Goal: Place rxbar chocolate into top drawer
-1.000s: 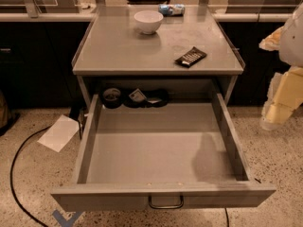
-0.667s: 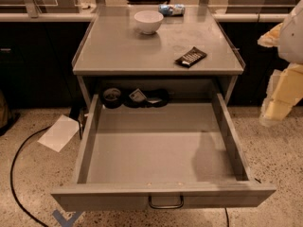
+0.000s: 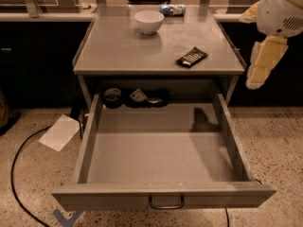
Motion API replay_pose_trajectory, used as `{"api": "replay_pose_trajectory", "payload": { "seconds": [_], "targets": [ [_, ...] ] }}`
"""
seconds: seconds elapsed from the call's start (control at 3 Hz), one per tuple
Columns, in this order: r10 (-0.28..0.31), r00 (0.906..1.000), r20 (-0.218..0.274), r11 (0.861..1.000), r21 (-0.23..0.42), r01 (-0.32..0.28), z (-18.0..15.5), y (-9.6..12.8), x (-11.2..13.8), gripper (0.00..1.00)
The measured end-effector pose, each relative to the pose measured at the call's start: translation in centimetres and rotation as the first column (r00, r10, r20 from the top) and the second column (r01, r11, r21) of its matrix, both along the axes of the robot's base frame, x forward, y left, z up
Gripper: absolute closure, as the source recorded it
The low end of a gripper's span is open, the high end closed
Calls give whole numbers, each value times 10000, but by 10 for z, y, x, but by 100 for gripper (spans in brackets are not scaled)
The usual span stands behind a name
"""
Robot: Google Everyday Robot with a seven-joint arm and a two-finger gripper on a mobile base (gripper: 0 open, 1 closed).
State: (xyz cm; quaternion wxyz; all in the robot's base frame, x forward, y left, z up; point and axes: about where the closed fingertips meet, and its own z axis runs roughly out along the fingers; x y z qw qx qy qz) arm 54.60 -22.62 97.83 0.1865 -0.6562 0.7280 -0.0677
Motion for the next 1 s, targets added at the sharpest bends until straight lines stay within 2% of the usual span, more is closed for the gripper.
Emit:
{"api": "replay_pose_trajectory", "payload": {
  "seconds": [0.33,0.67,1.0],
  "targets": [
    [488,9987,-127,9988,112,-486,-18,1,61,0],
    [1172,9926,-322,9907,729,-1146,-48,21,118,0],
    [1265,9915,-313,9896,725,-1239,-52,26,127,0]
  ]
}}
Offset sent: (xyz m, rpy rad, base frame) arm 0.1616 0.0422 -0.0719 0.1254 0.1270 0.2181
